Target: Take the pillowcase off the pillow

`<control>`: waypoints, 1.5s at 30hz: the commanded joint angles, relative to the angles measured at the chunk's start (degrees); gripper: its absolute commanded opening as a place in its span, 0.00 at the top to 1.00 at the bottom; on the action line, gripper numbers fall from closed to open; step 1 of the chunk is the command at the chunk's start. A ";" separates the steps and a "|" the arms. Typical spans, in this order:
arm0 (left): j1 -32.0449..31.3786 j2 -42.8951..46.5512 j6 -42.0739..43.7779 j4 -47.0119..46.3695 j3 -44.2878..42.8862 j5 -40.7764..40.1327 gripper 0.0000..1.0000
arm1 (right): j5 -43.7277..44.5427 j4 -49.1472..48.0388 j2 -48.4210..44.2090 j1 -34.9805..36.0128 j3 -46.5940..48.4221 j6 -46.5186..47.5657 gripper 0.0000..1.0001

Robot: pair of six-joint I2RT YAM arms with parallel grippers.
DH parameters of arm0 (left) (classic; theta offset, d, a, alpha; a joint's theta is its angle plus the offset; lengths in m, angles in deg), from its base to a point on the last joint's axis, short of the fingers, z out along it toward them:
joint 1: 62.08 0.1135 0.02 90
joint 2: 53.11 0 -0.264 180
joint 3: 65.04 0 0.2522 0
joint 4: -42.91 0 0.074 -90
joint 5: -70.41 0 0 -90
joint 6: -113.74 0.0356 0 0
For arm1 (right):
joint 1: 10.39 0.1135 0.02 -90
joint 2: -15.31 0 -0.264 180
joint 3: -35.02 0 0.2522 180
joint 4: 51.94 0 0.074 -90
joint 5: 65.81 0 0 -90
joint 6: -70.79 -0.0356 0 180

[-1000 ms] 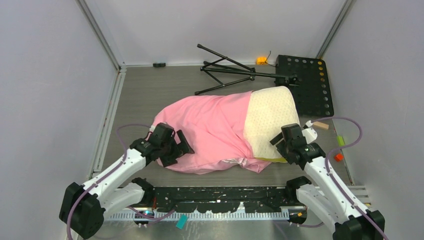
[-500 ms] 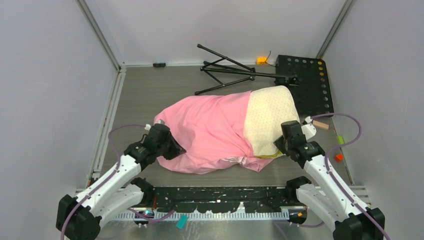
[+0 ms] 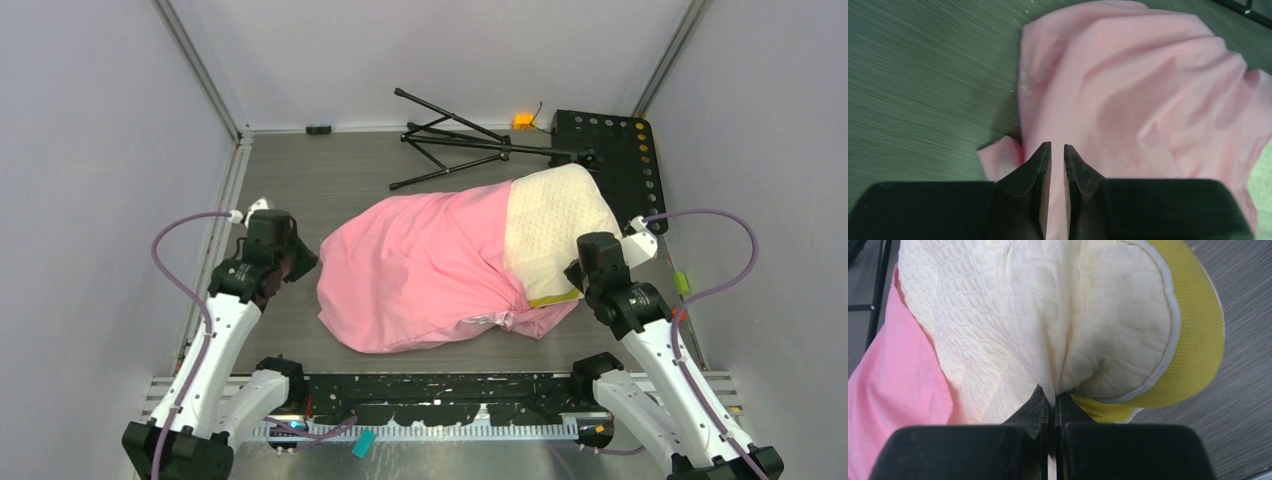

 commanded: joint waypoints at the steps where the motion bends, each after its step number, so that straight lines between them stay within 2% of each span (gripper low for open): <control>1: 6.61 -1.85 8.21 1.86 -2.78 9.28 0.55 | 5.57 -0.84 -2.39 -0.10 3.36 1.52 1.00; 2: 6.68 -2.89 8.26 2.26 -2.69 12.03 0.32 | 5.03 -0.88 -2.36 -0.13 3.21 1.51 1.00; 3: 6.71 -4.62 7.95 3.00 -2.57 14.77 0.18 | 4.63 -0.86 -2.21 -0.10 2.96 1.26 1.00; 4: 6.72 -5.97 7.90 3.85 -2.31 16.95 0.12 | 4.40 -0.96 -1.98 -0.12 2.65 1.01 1.00; 10: 6.72 -8.62 9.69 4.67 1.43 21.81 0.03 | 1.96 -2.29 -0.79 -0.16 1.65 0.72 1.00; 15: 6.60 -6.43 6.22 -5.26 10.07 25.09 0.01 | 1.66 -3.02 0.16 -0.08 1.95 1.15 1.00; 17: 6.63 -6.85 3.24 -9.08 13.00 23.96 0.10 | 1.38 -3.43 0.52 -0.09 2.10 1.09 1.00; 19: 6.56 -7.38 1.07 -12.04 14.62 22.00 0.25 | 1.09 -3.52 0.73 -0.11 2.33 1.08 1.00; 22: 6.63 -7.39 0.04 -14.50 14.85 17.16 0.61 | 1.03 -3.52 0.63 -0.16 2.77 1.45 1.00; 24: 6.63 -7.33 -0.01 -16.14 14.88 12.14 0.92 | 1.20 -3.70 0.58 -0.12 3.30 1.96 1.00; 25: 6.63 -7.53 -0.13 -16.15 14.33 10.38 0.99 | 1.19 -4.00 0.65 -0.12 3.68 2.60 1.00; 29: 6.64 -8.78 -0.28 -13.73 9.04 6.02 1.00 | 1.38 -4.86 1.90 -0.14 6.53 3.97 1.00; 33: 6.72 -9.52 1.78 -9.59 -0.65 -1.18 1.00 | 2.48 -5.01 4.09 -0.15 11.56 4.39 1.00; 36: 6.70 -9.85 6.88 -10.10 -6.38 -5.55 1.00 | 4.27 -4.49 4.63 -0.15 14.05 4.60 1.00; 39: 6.72 -11.41 9.49 -6.69 -12.66 -13.92 1.00 | 8.25 -3.88 3.78 -0.09 14.71 4.73 1.00; 45: 7.28 -13.79 23.05 -4.09 -23.05 -29.79 1.00 | 16.78 -0.75 -0.14 -0.13 14.16 3.97 1.00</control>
